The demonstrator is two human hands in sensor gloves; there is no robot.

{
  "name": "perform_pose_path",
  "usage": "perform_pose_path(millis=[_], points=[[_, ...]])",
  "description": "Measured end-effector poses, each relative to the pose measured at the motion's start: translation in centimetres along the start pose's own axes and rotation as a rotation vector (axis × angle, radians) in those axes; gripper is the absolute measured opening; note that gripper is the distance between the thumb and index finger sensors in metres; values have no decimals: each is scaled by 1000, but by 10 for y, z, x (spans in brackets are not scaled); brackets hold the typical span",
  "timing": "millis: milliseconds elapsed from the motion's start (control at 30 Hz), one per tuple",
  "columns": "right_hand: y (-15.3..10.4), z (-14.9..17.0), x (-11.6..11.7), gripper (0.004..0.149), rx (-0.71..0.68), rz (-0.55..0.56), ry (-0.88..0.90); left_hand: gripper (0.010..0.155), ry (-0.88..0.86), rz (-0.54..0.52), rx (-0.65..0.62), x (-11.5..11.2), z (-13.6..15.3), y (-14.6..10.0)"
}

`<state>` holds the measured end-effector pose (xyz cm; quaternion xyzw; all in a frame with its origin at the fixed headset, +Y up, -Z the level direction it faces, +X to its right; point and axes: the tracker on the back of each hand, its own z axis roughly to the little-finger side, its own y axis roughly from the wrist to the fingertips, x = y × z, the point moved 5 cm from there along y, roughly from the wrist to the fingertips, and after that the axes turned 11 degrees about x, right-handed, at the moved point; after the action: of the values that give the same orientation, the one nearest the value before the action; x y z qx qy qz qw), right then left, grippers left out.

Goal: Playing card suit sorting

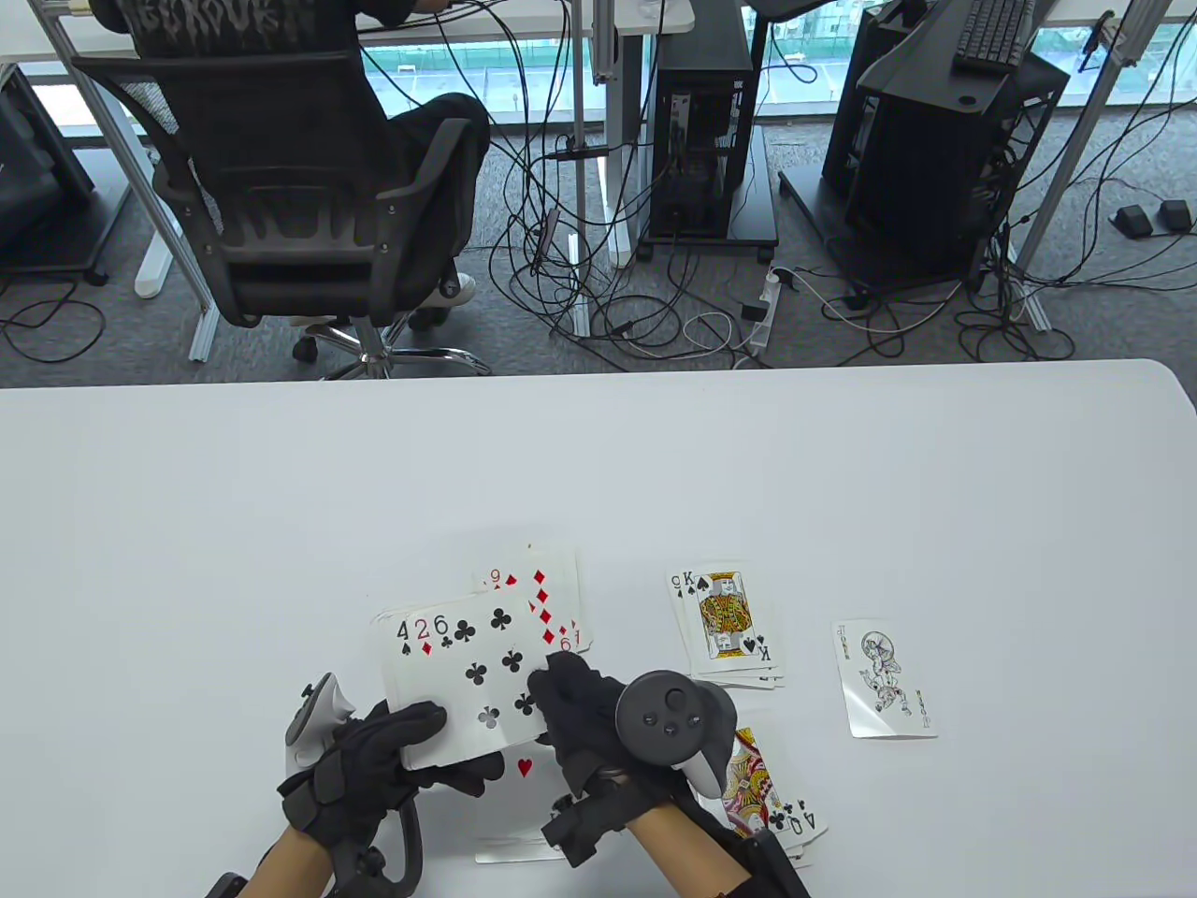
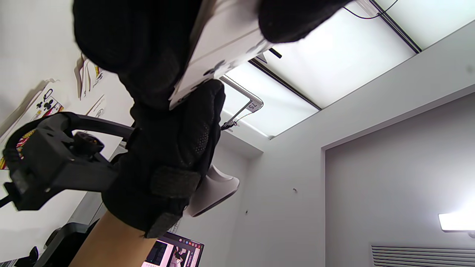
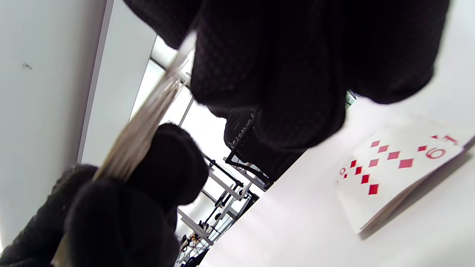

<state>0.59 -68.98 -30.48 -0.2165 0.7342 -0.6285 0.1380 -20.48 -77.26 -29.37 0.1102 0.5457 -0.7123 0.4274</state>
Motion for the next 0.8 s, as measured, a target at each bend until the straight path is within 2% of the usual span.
perform_pose_path(millis=[167, 333, 400, 433, 500, 600, 700, 800], points=[[0, 16, -34, 40, 72, 20, -2, 51, -6, -5, 3, 1, 1, 0], [-8, 37, -84, 40, 135, 71, -65, 51, -9, -8, 1, 2, 1, 0], [-12, 49, -100, 40, 195, 56, -129, 51, -10, -11, 2, 2, 1, -1], [-15, 59, -107, 40, 268, 13, -189, 51, -12, -14, 4, 2, 2, -1], [-23, 76, -112, 40, 359, -87, -279, 51, -15, -15, 6, 2, 2, -1], [-36, 97, -118, 40, 477, -175, -396, 51, -16, -18, 10, 2, 2, -1], [-47, 114, -122, 40, 575, -210, -501, 51, -20, -23, 15, 2, 3, -1], [-54, 129, -116, 41, 639, -273, -587, 51, -23, -25, 20, 2, 3, -1]])
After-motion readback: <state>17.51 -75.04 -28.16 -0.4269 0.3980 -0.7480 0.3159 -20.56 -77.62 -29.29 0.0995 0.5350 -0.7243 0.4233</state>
